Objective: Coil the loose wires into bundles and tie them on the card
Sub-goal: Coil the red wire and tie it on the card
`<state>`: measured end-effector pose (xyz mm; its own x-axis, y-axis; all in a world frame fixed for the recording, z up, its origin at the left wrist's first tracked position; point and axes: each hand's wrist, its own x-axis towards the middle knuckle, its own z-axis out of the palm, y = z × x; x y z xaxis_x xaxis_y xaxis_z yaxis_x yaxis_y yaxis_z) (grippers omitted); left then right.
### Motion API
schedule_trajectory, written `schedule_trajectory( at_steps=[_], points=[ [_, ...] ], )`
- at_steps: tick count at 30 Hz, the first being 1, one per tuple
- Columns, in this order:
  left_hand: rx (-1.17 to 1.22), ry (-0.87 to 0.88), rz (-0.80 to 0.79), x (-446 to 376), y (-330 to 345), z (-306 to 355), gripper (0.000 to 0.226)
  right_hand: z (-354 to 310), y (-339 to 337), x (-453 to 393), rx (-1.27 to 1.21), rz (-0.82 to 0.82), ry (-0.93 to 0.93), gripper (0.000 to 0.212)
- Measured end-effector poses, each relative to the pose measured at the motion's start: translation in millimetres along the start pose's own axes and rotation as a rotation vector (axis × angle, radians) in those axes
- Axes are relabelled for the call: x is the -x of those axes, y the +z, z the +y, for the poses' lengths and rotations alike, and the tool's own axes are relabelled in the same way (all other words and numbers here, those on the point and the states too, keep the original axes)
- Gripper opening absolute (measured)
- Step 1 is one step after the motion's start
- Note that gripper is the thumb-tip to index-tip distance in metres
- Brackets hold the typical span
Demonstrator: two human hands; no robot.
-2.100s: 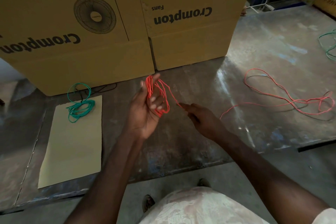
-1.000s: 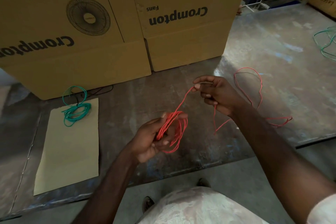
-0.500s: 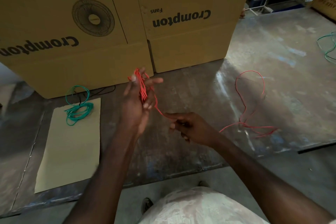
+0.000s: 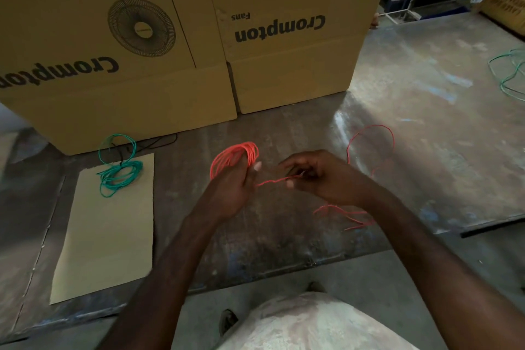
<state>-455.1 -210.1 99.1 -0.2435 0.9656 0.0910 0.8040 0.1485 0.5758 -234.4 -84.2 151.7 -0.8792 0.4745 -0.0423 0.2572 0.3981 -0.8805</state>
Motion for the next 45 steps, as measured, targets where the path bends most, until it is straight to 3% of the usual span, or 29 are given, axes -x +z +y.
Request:
schedule_trajectory(
  at_steps=[4, 6, 10, 12, 18, 22, 29, 36, 39, 42, 45],
  points=[
    [0.105, -0.032, -0.087, 19, 8, -13, 0.034, -1, -42, 5, 0.113, 0.032, -0.045, 0.017],
    [0.325, -0.085, -0.151, 30, 10, -14, 0.026, -3, -57, 5, 0.173, 0.109, -0.076, 0.017],
    [0.866, -0.240, -0.328, 51, 16, 10, 0.060, 6, -67, -5, 0.108, 0.345, -0.101, 0.009],
    [1.047, -0.200, -0.378, 60, 15, 25, 0.057, 16, -67, -14, 0.055, 0.465, -0.087, 0.007],
    [1.518, -0.102, -0.309, 62, -10, 59, 0.055, 38, -33, -30, 0.076, 0.592, -0.045, 0.008],
    [1.716, -0.001, -0.220, 51, -34, 67, 0.058, 49, -9, -34, 0.047, 0.560, -0.018, 0.010],
    [1.419, 0.043, 0.209, 26, -66, 74, 0.053, 46, 26, -24, -0.019, 0.471, 0.009, 0.019],
    [0.847, 0.009, 0.500, -6, -78, 77, 0.043, 17, 68, 9, 0.221, -0.024, -0.144, 0.032],
    [0.435, -0.013, 0.460, -16, -56, 54, 0.036, -11, 66, 18, 0.090, -0.203, -0.122, 0.038],
    [-0.007, -0.081, 0.260, -11, -30, 26, 0.039, -18, 43, 20, 0.119, -0.226, -0.077, 0.034],
    [-0.105, -0.024, 0.083, 4, -10, 8, 0.039, -14, 13, 18, 0.317, -0.188, -0.071, 0.020]
  ],
)
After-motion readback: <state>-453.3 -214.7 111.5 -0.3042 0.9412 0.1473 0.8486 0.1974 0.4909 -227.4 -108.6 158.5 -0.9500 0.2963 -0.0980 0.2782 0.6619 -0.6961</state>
